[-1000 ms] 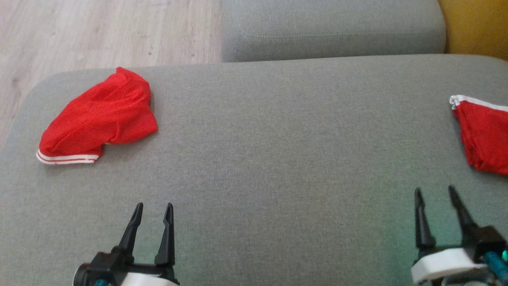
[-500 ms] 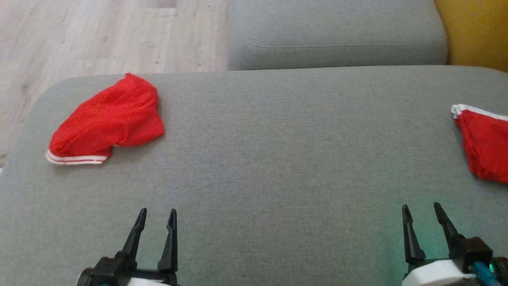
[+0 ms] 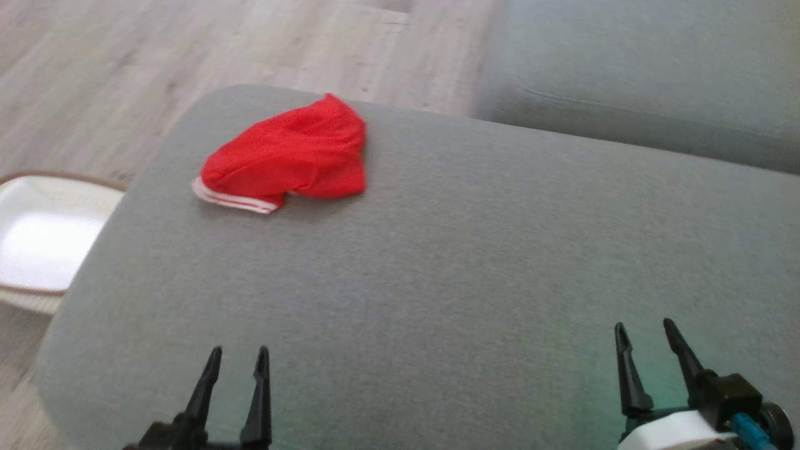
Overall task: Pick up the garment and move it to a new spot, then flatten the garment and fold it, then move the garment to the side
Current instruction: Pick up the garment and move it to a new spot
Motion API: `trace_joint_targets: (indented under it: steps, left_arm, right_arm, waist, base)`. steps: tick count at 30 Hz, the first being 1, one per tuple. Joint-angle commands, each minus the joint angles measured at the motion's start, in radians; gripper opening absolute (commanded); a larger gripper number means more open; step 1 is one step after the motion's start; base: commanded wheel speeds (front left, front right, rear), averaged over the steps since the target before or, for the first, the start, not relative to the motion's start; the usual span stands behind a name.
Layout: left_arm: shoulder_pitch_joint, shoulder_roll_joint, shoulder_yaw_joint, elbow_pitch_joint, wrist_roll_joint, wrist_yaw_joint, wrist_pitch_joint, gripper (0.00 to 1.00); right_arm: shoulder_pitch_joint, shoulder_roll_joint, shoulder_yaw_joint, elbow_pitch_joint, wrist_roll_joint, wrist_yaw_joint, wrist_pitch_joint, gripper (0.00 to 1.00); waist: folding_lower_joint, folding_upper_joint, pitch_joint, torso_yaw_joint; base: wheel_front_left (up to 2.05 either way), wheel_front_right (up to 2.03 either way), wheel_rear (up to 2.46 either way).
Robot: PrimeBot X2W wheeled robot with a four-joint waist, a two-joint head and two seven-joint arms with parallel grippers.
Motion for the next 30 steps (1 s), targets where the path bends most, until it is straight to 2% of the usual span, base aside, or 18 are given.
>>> trace_joint_targets:
  steps: [1, 6, 10, 14, 17, 18, 21, 24, 30]
  left_arm:
    - [-0.013, -0.002, 0.044, -0.031, 0.006, 0.002, -0.005, 1.00]
    - [-0.017, 0.001, 0.074, -0.053, -0.007, 0.002, -0.005, 1.00]
    - [-0.102, 0.018, 0.086, -0.087, -0.036, 0.002, -0.005, 1.00]
    - [-0.258, 0.084, 0.074, -0.061, -0.078, 0.002, -0.005, 1.00]
    - [-0.412, 0.151, 0.033, 0.002, -0.109, 0.002, 0.036, 1.00]
    - [-0.412, 0.151, 0.033, 0.002, -0.109, 0.002, 0.036, 1.00]
    - [-0.564, 0.231, -0.031, 0.080, -0.125, 0.002, 0.090, 1.00]
    - [-0.704, 0.276, -0.070, 0.184, -0.178, 0.002, 0.145, 1.00]
    - [-0.928, 0.325, -0.106, 0.445, -0.260, 0.002, 0.231, 1.00]
  right_arm:
    - [-0.030, -0.009, 0.031, -0.028, 0.005, 0.007, -0.013, 1.00]
    - [-0.049, -0.009, 0.044, -0.031, 0.001, 0.007, -0.013, 1.00]
    - [-0.076, -0.009, 0.023, -0.049, -0.028, 0.007, -0.013, 1.00]
    - [-0.121, -0.009, 0.001, -0.077, -0.075, 0.007, -0.013, 1.00]
    - [-0.158, -0.009, -0.014, -0.102, -0.108, 0.007, -0.013, 1.00]
    - [-0.158, -0.009, -0.014, -0.102, -0.108, 0.007, -0.013, 1.00]
    - [-0.189, -0.009, -0.016, -0.116, -0.140, 0.007, -0.013, 1.00]
    - [-0.207, -0.009, -0.020, -0.129, -0.171, 0.007, -0.013, 1.00]
    - [-0.223, -0.009, -0.006, -0.173, -0.209, 0.007, 0.001, 1.00]
  waist:
    - [0.0000, 0.0000, -0.009, 0.056]
    - [0.0000, 0.0000, 0.027, 0.042]
    - [0.0000, 0.0000, 0.106, 0.005]
    - [0.0000, 0.0000, 0.222, -0.031]
    - [0.0000, 0.0000, 0.311, -0.051]
    - [0.0000, 0.0000, 0.311, -0.051]
    - [0.0000, 0.0000, 0.383, -0.074]
    - [0.0000, 0.0000, 0.435, -0.090]
    - [0.0000, 0.0000, 0.496, -0.126]
  base:
    - [0.00, 0.00, 0.00]
    - [0.00, 0.00, 0.00]
    - [0.00, 0.00, 0.00]
    - [0.00, 0.00, 0.00]
    - [0.00, 0.00, 0.00]
    - [0.00, 0.00, 0.00]
    - [0.00, 0.00, 0.00]
    - [0.00, 0.00, 0.00]
    - [0.00, 0.00, 0.00]
